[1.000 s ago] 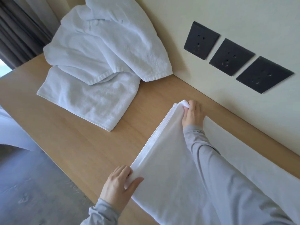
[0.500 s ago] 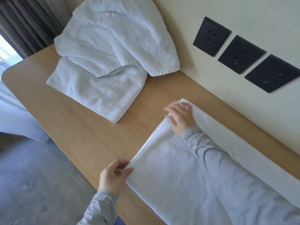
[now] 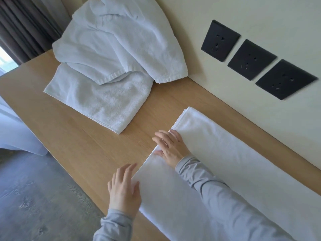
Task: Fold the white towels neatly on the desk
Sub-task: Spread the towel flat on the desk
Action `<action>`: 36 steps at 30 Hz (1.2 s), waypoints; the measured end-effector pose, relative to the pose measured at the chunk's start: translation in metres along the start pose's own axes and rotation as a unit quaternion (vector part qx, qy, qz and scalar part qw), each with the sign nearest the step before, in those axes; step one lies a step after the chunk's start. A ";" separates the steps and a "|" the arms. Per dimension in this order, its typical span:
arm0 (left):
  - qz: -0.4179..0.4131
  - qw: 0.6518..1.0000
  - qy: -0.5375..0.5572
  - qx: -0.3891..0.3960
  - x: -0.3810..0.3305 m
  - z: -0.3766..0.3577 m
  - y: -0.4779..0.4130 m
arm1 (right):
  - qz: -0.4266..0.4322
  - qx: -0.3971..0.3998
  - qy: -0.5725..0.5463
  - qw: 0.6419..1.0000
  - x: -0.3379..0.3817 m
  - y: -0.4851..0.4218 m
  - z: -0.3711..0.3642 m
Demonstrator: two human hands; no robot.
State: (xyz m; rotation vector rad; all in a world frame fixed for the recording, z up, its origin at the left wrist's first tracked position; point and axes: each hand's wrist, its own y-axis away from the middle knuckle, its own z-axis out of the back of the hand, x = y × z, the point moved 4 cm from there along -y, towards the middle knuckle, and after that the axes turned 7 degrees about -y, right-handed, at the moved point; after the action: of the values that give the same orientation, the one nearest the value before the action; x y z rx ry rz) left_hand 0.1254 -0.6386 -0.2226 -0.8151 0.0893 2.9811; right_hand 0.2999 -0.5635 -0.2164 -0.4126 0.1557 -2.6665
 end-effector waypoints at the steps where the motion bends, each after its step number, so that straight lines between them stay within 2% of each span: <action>1: -0.048 0.998 -0.043 -0.007 -0.016 -0.005 0.002 | 0.001 -0.023 -0.012 1.000 0.003 0.007 0.001; 4: -0.132 0.983 -0.112 0.059 -0.047 -0.029 0.004 | 0.055 -0.012 -0.042 0.998 0.010 0.040 -0.001; 8: -0.150 0.974 -0.142 0.092 -0.038 -0.049 0.003 | 0.107 0.135 0.034 0.984 -0.019 0.056 -0.003; 10: -0.144 0.973 -0.149 0.103 -0.033 -0.052 0.003 | 0.090 0.183 0.042 0.978 -0.047 0.044 -0.005; 11: -0.143 0.972 -0.152 0.106 -0.032 -0.054 0.003 | 0.046 0.190 0.036 0.980 -0.068 0.035 -0.004; 14: -0.150 0.971 -0.159 0.097 -0.031 -0.056 0.003 | -0.127 0.185 0.065 0.972 -0.140 0.017 0.003; 18: -0.153 0.970 -0.165 0.087 -0.031 -0.055 0.002 | -0.187 0.173 0.038 0.966 -0.160 0.011 0.003; 20: -0.150 0.970 -0.169 0.087 -0.032 -0.056 0.003 | -0.215 0.160 0.070 0.961 -0.153 0.009 0.007; 22: -0.148 0.971 -0.169 0.085 -0.031 -0.056 0.003 | -0.211 0.121 0.082 0.966 -0.128 0.009 0.015; 25: -0.144 0.970 -0.173 0.087 -0.032 -0.056 0.004 | -0.093 0.056 -0.024 0.994 -0.049 0.029 0.014; 27: -0.147 0.969 -0.176 0.095 -0.032 -0.056 0.003 | -0.007 0.070 -0.039 0.997 0.005 0.060 -0.003; 29: -0.158 0.964 -0.187 0.100 -0.033 -0.056 0.003 | 0.019 0.103 -0.037 0.994 0.032 0.091 -0.018; 31: -0.158 0.963 -0.192 0.100 -0.033 -0.055 0.004 | 0.018 0.129 -0.008 0.991 0.023 0.105 -0.020; 33: -0.152 0.964 -0.195 0.093 -0.033 -0.055 0.003 | -0.022 0.157 0.022 0.987 -0.013 0.107 -0.009; 36: -0.151 0.963 -0.205 0.087 -0.033 -0.055 0.004 | -0.178 0.160 0.066 0.969 -0.101 0.119 0.020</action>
State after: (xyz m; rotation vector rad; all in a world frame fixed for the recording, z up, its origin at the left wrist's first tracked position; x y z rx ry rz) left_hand 0.1816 -0.6477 -0.2531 -0.1621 0.1859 2.7320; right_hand 0.4406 -0.6272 -0.2450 -0.1687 -0.3390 -2.9993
